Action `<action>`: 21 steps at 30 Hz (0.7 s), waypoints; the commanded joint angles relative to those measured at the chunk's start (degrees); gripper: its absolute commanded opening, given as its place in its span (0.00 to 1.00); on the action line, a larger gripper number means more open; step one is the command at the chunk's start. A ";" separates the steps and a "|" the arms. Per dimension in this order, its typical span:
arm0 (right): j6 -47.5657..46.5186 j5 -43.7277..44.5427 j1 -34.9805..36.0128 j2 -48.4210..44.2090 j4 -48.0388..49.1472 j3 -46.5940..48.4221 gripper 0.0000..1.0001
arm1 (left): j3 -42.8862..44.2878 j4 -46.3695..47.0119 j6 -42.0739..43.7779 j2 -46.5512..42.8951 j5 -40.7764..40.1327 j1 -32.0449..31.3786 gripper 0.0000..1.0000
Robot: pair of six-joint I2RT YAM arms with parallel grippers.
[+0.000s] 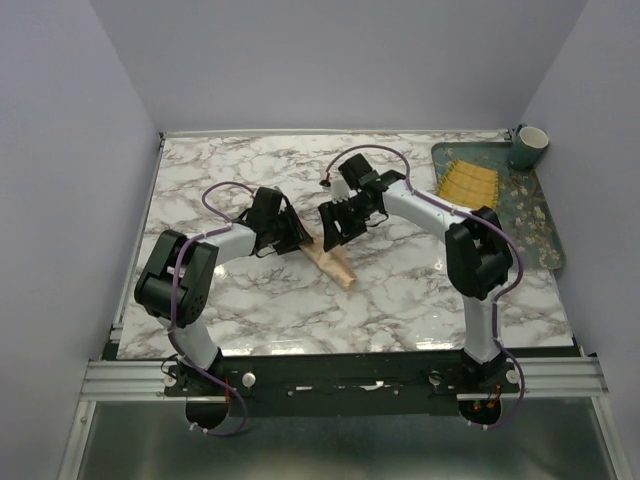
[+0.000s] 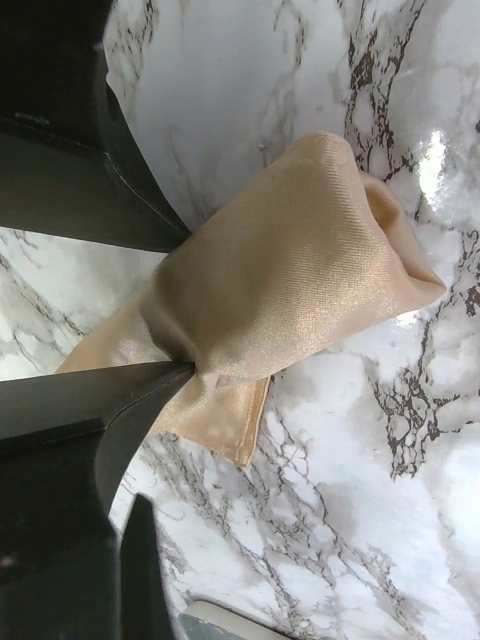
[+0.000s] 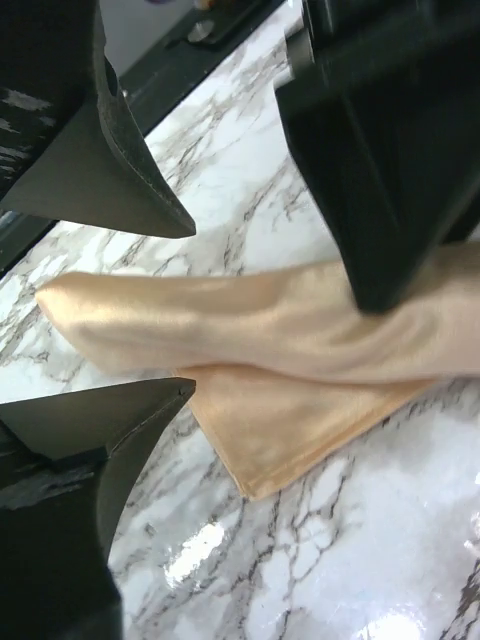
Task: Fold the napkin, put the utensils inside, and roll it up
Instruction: Roll the napkin with the utensil
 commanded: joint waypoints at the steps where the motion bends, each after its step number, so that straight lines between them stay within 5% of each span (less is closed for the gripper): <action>1: 1.62 18.92 6.97 -5.44 -1.42 -1.65 0.66 | -0.62 -0.10 0.45 0.45 -1.92 -0.11 0.55; 21: -0.48 28.53 15.76 -1.05 2.45 -2.44 0.68 | 0.17 -0.37 0.45 0.54 -1.39 -0.11 0.53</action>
